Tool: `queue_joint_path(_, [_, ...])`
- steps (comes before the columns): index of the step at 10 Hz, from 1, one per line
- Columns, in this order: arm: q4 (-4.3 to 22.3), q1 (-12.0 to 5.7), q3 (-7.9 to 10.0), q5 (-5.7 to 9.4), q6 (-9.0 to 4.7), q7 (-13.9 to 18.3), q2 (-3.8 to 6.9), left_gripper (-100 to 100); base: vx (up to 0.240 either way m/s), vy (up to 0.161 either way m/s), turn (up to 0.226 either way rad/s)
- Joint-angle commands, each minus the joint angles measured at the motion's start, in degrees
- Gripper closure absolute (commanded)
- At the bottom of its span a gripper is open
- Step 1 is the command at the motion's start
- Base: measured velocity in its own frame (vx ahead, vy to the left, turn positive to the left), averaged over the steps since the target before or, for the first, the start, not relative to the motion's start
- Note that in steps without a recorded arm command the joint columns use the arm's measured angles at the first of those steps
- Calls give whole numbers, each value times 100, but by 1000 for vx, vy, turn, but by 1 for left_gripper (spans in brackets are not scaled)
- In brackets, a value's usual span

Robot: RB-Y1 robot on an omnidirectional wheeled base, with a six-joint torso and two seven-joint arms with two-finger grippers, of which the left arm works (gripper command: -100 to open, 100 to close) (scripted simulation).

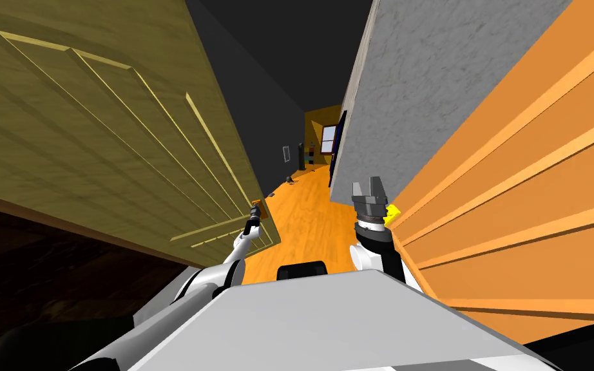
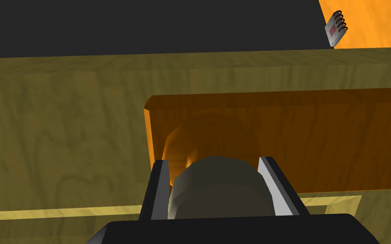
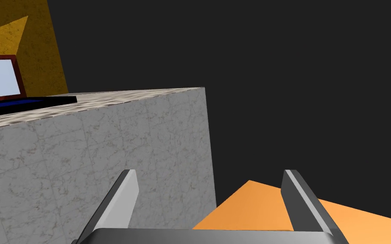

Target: Push the door open

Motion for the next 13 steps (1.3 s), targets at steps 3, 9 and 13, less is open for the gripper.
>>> queue_joint_path(3, [114,-65,232,-66,-78,-60,48,100,202,-75,150])
queue_joint_path(9, [208,-131,511,-181,-111,-139,2,100,188,-68,154])
queue_joint_path(13, [265,-171,681,-251,-131,-187,-25,100,197,-95,136])
